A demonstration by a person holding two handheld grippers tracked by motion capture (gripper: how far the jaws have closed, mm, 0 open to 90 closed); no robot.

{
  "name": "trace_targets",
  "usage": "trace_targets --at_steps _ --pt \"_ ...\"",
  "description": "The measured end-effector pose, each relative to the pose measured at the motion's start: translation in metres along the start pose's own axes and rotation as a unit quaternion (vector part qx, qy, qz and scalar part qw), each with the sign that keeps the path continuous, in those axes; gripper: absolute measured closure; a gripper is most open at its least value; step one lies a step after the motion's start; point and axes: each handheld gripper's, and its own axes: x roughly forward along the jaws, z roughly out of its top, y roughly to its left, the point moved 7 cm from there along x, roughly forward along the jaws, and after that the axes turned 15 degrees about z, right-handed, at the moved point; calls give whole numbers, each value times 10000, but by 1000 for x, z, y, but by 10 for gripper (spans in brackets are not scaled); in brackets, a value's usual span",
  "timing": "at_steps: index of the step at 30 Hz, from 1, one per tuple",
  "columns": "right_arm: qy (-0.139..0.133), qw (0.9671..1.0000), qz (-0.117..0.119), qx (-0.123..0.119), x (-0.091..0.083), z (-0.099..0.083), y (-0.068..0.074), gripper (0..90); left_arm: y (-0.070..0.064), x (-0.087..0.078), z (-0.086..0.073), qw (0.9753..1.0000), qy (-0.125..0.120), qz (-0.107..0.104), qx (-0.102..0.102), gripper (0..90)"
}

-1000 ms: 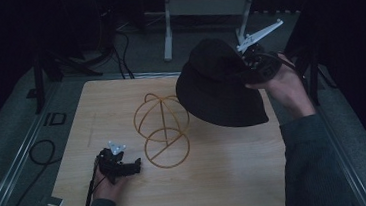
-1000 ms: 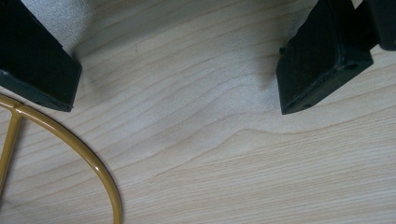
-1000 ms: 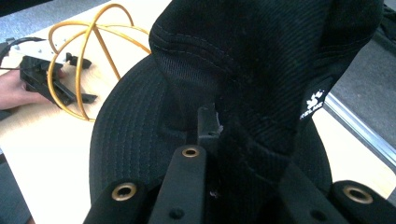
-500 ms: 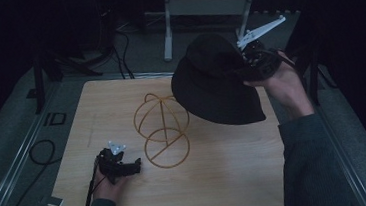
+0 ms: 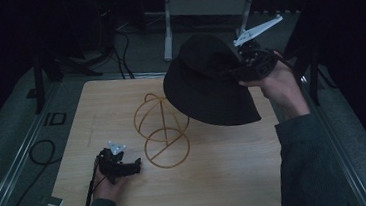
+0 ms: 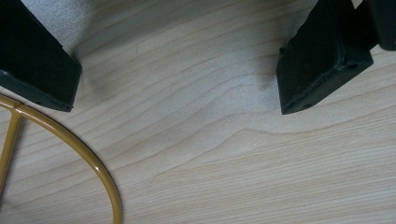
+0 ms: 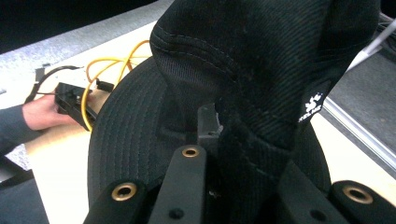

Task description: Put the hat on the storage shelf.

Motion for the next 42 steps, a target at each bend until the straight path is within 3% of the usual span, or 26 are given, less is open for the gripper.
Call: trace_targets --at_steps 23,42 --pt "-207 9994 254 -128 5 13 13 878 -1 0 0 10000 4 -9 -35 3" --pt "-163 9979 571 -275 27 19 28 878 0 0 0 10000 15 -12 -24 3"
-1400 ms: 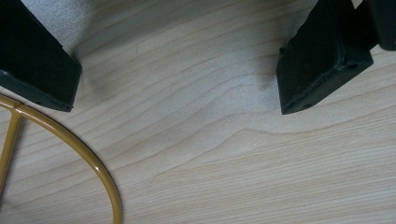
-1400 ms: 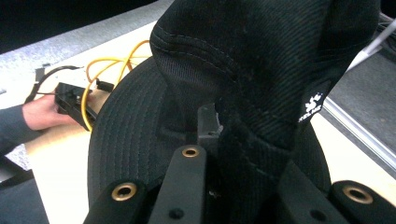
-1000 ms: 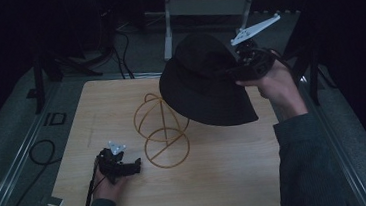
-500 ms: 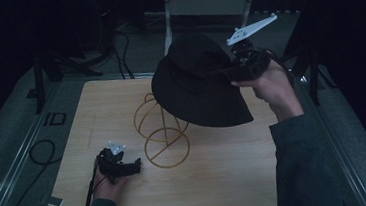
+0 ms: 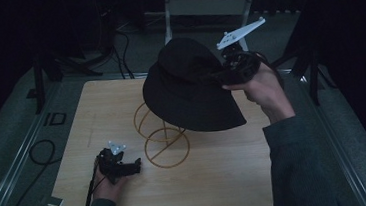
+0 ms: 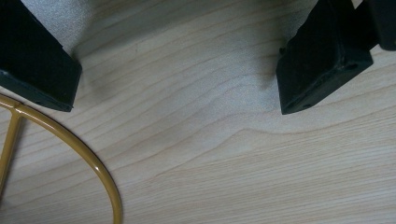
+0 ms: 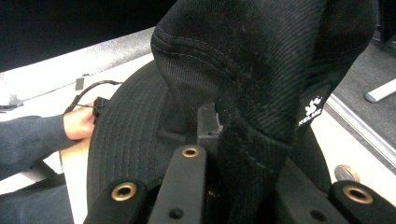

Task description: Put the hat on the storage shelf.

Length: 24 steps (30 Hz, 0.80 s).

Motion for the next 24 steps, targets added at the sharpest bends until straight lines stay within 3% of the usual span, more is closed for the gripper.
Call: trace_targets --at_steps 24 --pt "226 9989 384 -155 41 0 14 874 0 0 0 10000 -6 12 19 3"
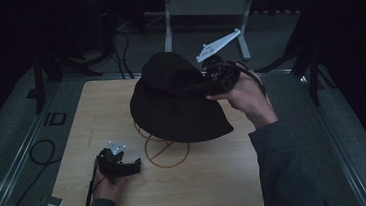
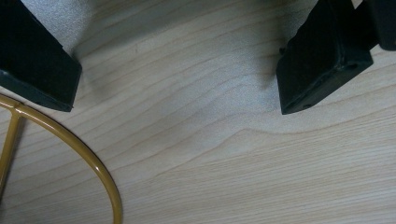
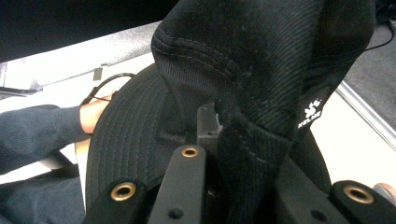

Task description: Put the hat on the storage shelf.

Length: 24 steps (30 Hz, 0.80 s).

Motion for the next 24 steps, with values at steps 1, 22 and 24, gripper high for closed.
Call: trace_targets --at_steps 1,22,24 --pt "2 10000 8 -4 2 0 -1 874 0 0 0 10000 0 -1 1 3" --pt "258 9995 -96 175 33 -4 -9 668 0 0 0 10000 0 2 3 3" --pt "180 9996 -83 193 31 -4 -10 635 0 0 0 10000 1 0 0 3"
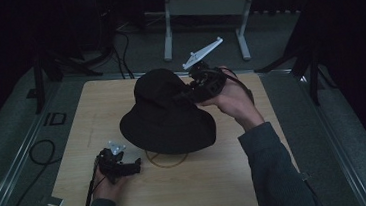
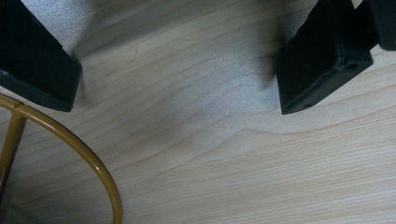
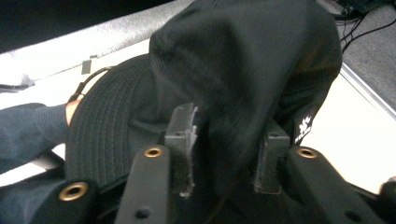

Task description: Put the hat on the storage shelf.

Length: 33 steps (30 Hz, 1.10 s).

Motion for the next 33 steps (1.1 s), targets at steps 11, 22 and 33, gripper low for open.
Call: trace_targets --at_steps 11,22,33 --pt "-98 9999 -37 -68 -4 2 4 702 0 0 0 10000 4 3 1 3" --pt "-10 10000 28 -82 20 11 7 528 0 0 0 10000 -14 4 -4 3" --pt "-74 9983 -514 266 -3 -14 -6 189 0 0 0 10000 -3 3 19 3"
